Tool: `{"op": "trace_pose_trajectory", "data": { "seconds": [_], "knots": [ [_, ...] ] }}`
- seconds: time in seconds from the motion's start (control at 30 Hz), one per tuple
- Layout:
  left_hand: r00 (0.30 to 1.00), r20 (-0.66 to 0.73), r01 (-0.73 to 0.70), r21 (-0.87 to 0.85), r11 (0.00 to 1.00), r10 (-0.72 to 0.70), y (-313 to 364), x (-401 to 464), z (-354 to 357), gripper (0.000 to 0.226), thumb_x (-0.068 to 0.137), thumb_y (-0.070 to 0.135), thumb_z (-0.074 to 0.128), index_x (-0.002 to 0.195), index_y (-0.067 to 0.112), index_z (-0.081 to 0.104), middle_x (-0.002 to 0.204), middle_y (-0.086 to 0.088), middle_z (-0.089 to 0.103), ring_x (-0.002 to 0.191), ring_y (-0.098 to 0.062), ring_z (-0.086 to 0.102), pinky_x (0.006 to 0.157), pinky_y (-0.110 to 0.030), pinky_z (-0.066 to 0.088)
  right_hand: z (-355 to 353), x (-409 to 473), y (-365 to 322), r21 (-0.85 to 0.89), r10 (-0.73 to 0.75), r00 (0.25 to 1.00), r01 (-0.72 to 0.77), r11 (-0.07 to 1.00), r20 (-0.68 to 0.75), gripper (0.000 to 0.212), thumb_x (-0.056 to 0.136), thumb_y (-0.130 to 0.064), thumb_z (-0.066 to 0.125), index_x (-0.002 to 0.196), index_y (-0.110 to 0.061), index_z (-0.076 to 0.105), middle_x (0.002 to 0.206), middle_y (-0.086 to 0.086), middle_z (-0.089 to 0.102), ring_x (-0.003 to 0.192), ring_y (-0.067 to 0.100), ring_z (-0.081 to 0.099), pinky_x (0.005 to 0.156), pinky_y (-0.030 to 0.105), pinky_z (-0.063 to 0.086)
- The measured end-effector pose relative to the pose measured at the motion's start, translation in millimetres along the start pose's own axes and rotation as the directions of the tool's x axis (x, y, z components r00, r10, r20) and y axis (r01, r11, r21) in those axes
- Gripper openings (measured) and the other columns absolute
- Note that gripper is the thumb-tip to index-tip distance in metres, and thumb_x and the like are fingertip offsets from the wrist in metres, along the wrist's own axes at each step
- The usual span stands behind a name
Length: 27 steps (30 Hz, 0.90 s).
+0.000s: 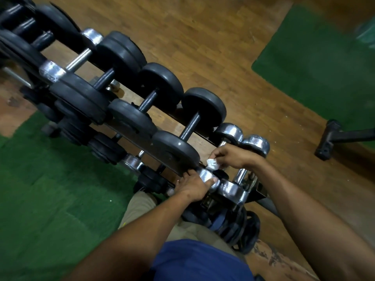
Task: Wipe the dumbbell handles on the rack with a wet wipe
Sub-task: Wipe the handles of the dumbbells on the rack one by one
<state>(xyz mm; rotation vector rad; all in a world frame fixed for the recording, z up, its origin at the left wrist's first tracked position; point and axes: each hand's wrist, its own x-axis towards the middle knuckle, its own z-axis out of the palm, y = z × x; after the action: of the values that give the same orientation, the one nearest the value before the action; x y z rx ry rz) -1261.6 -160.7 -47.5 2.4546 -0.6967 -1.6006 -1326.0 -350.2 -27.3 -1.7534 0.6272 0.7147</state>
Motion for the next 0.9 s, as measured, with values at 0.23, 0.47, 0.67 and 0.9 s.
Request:
{"op": "trace_pose_trajectory", "data": {
  "seconds": [0.23, 0.47, 0.67, 0.9],
  "knots": [
    [0.972, -0.136, -0.157, 0.227, 0.961, 0.191, -2, -36, 7, 0.103, 0.089, 0.073, 0.05, 0.158, 0.005, 0.015, 0.158, -0.017, 0.025, 0.144, -0.034, 0.032, 0.119, -0.044, 0.03, 15, -62, 74, 0.193, 0.026, 0.869, 0.081, 0.978, -0.494, 0.024, 0.101, -0.016, 0.056, 0.098, -0.031, 0.075, 0.097, 0.007, 0.073, 0.087, 0.032, 0.067, 0.078, 0.05, 0.053],
    [0.86, 0.021, -0.466, 0.437, 0.769, 0.509, 31, -67, 26, 0.1, 0.095, 0.067, 0.046, 0.162, 0.006, 0.002, 0.171, -0.011, 0.005, 0.157, -0.024, 0.002, 0.127, -0.04, 0.006, 42, -82, 90, 0.203, 0.079, 0.677, 0.105, 0.974, -0.732, 0.028, 0.097, -0.01, 0.061, 0.094, -0.036, 0.073, 0.093, -0.016, 0.07, 0.088, 0.004, 0.063, 0.08, 0.031, 0.048],
    [0.793, 0.086, -0.481, 0.697, 0.532, 0.603, 37, -31, 36, 0.089, 0.1, 0.067, 0.028, 0.162, 0.005, 0.009, 0.169, -0.012, 0.014, 0.157, -0.025, 0.005, 0.126, -0.048, -0.001, 49, -80, 89, -0.277, -0.119, 0.851, -0.032, 0.96, -0.512, 0.022, 0.085, -0.007, 0.074, 0.103, -0.018, 0.079, 0.095, -0.009, 0.057, 0.093, 0.015, 0.063, 0.077, 0.017, 0.039],
    [0.823, 0.154, -0.43, 0.797, 0.424, 0.547, 42, -8, 27, 0.086, 0.101, 0.069, 0.014, 0.158, 0.006, 0.024, 0.163, -0.008, 0.027, 0.156, -0.027, 0.008, 0.123, -0.059, -0.002, 39, -75, 86, -0.347, -0.091, 0.878, -0.09, 0.933, -0.47, 0.025, 0.09, -0.016, 0.072, 0.114, -0.022, 0.077, 0.097, -0.007, 0.051, 0.09, 0.013, 0.056, 0.074, 0.024, 0.043]
  ]
}}
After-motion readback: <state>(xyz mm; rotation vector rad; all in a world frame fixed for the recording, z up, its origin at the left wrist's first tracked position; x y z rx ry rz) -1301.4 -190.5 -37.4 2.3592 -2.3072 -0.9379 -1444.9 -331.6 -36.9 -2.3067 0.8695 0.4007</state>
